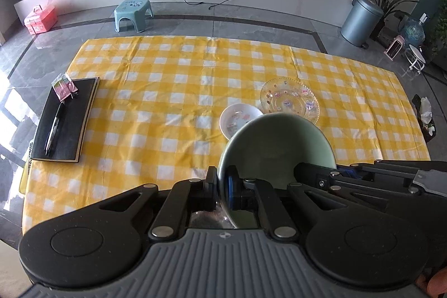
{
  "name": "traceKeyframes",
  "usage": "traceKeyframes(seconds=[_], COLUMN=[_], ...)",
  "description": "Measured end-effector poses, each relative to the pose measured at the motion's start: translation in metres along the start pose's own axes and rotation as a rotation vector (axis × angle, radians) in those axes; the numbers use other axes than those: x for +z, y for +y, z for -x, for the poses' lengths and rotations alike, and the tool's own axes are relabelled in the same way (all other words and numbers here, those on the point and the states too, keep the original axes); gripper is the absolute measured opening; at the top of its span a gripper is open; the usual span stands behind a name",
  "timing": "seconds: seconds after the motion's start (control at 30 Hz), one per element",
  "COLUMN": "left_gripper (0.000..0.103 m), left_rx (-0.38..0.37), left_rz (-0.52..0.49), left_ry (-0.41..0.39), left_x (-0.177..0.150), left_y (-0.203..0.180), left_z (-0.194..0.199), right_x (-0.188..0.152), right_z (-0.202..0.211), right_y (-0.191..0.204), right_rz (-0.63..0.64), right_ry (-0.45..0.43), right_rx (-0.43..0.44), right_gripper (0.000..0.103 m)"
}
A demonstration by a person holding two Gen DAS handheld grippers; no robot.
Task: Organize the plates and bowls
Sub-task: 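Carry the green bowl with both tools and lower it into the steel bowl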
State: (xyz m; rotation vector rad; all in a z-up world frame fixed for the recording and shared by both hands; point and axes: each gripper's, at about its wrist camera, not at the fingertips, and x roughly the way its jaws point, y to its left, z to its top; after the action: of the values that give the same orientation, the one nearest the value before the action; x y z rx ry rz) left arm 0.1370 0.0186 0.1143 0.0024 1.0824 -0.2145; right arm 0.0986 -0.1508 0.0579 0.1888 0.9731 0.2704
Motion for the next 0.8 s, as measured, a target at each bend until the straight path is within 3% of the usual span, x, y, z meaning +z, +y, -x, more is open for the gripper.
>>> traceKeyframes(seconds=[0.33,0.8], left_gripper=[0.007,0.007], left_rx=[0.014,-0.027], left_rz=[0.040,0.152], left_ry=[0.047,0.129], left_x=[-0.053,-0.074], left_y=[0.021,0.057], left_z=[0.013,-0.027], right_x=[-0.049,-0.067], right_z=[0.002,-0.043], right_y=[0.031,0.050], right_rz=[0.079,0.137], right_ry=[0.074,0.170], right_rx=[0.002,-0.042], right_gripper=[0.007,0.006])
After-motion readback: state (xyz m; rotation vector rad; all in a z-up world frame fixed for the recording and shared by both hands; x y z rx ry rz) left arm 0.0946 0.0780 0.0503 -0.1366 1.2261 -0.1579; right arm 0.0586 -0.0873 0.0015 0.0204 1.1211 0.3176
